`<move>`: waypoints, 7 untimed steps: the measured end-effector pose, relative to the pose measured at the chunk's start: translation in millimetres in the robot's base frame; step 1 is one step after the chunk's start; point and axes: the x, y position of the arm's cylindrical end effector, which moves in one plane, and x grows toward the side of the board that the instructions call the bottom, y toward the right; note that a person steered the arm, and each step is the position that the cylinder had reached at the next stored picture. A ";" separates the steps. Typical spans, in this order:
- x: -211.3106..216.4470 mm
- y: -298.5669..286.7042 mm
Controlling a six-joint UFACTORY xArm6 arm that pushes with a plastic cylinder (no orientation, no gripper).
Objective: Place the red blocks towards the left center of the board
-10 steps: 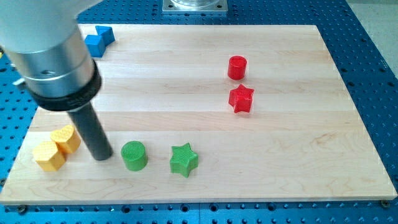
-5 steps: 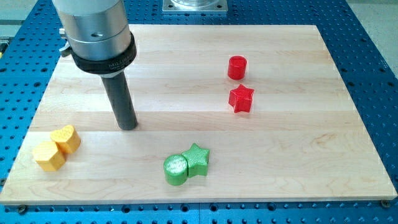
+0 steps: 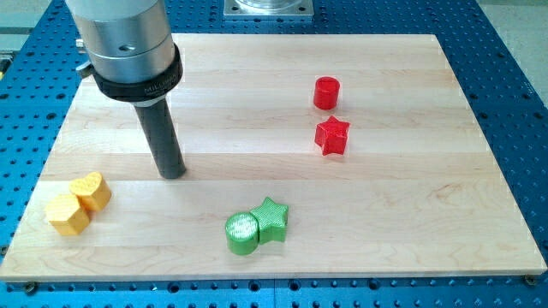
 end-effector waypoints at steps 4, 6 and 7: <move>1.5 62.0; 8.8 274.7; -27.6 254.3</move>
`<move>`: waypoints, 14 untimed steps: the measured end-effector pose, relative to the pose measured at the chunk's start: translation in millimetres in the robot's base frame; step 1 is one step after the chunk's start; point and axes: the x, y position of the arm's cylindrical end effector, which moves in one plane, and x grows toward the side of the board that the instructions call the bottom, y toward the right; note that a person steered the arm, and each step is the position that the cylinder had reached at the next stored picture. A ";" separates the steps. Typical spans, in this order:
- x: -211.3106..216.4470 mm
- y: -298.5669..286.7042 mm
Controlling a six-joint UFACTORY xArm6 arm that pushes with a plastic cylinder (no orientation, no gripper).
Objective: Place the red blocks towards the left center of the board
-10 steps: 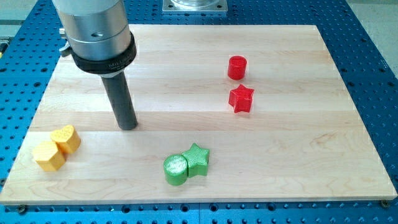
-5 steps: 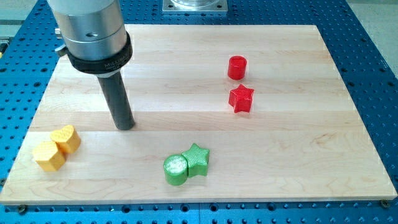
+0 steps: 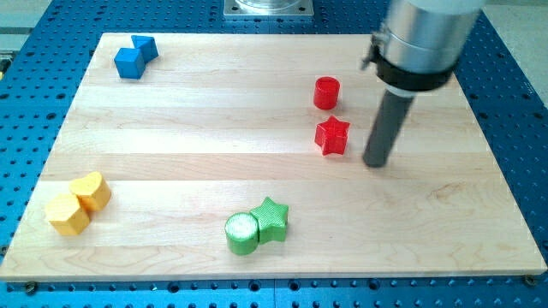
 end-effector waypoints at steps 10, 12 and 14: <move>-134.1 -292.2; -90.6 -353.2; -69.1 -353.9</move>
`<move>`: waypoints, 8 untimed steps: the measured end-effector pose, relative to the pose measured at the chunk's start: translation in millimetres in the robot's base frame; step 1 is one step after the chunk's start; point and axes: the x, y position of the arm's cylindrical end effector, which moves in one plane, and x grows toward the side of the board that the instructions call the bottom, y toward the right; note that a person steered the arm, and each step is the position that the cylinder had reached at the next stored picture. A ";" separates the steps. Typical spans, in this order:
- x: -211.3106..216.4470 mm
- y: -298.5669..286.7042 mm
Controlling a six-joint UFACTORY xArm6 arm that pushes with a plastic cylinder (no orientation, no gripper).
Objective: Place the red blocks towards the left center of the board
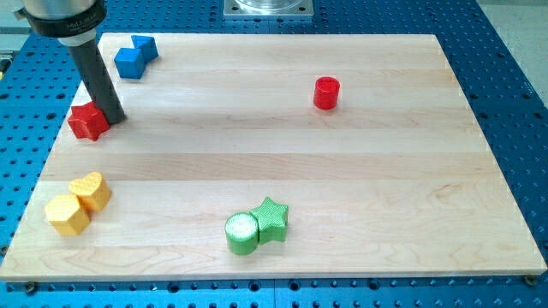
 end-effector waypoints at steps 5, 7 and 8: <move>-70.8 370.4; -20.8 258.9; -11.7 176.4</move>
